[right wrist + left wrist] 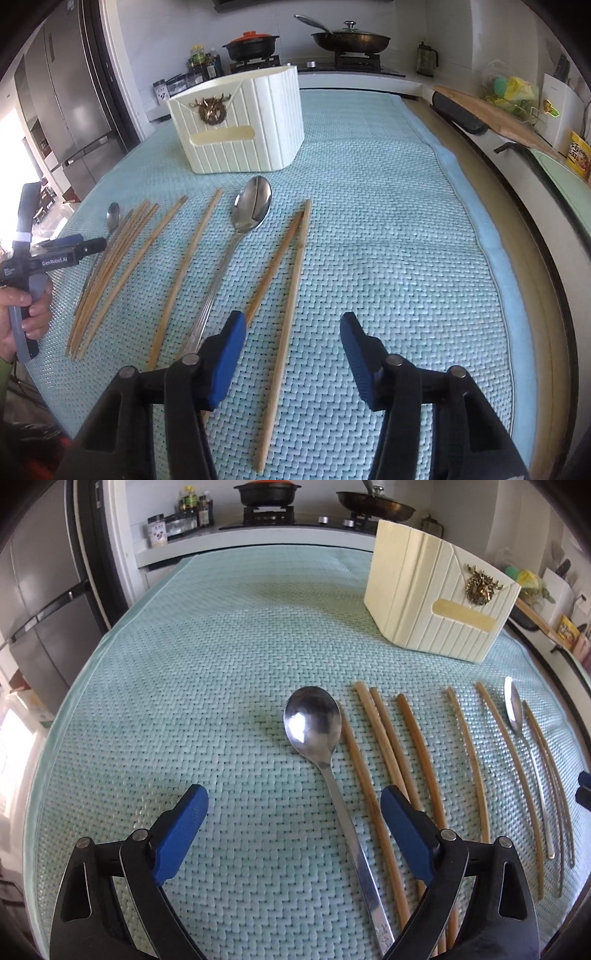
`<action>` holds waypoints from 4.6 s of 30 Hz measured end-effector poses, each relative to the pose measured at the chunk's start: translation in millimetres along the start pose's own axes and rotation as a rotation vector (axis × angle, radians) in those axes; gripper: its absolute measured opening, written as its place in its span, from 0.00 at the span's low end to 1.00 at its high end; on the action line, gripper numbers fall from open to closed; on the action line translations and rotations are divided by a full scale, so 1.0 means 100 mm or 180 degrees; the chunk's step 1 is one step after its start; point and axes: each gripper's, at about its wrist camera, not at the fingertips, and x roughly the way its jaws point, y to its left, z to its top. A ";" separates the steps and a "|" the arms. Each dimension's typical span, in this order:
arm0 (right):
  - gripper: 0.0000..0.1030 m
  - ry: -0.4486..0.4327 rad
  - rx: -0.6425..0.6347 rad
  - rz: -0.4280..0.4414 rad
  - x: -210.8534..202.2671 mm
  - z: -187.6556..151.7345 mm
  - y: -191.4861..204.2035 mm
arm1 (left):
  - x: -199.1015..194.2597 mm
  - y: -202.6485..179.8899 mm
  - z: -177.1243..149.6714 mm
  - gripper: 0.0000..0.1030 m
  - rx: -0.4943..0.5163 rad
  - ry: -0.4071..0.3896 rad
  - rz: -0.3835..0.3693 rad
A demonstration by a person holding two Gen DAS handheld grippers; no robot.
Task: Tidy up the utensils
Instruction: 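Grasp a steel spoon with the left tool while the right tool grasps a wooden chopstick, then lift and carry the spoon with the left tool while the right tool carries the chopstick to the holder, then open the left tool dropping the spoon into the holder while the right tool drops the chopstick, then move both tools back over the loose chopsticks on the towel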
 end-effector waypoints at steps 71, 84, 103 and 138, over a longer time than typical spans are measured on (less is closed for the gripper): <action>0.06 -0.1232 -0.0181 0.0472 -1.21 1.28 0.22 | -1.53 0.00 1.07 0.35 0.0188 -0.1017 -0.0595; 0.06 -0.1768 -0.0158 0.0561 -1.41 2.69 0.28 | -1.56 -0.37 2.42 0.35 0.0352 -0.1269 -0.0593; 0.06 -0.0492 0.0220 0.0448 0.76 3.17 0.07 | 0.21 -0.90 2.77 0.36 0.0398 -0.0222 -0.0422; 0.69 -0.0975 -0.0124 -0.0238 -1.10 -0.30 0.34 | -1.24 -0.24 -0.60 0.93 0.0293 -0.0432 -0.0297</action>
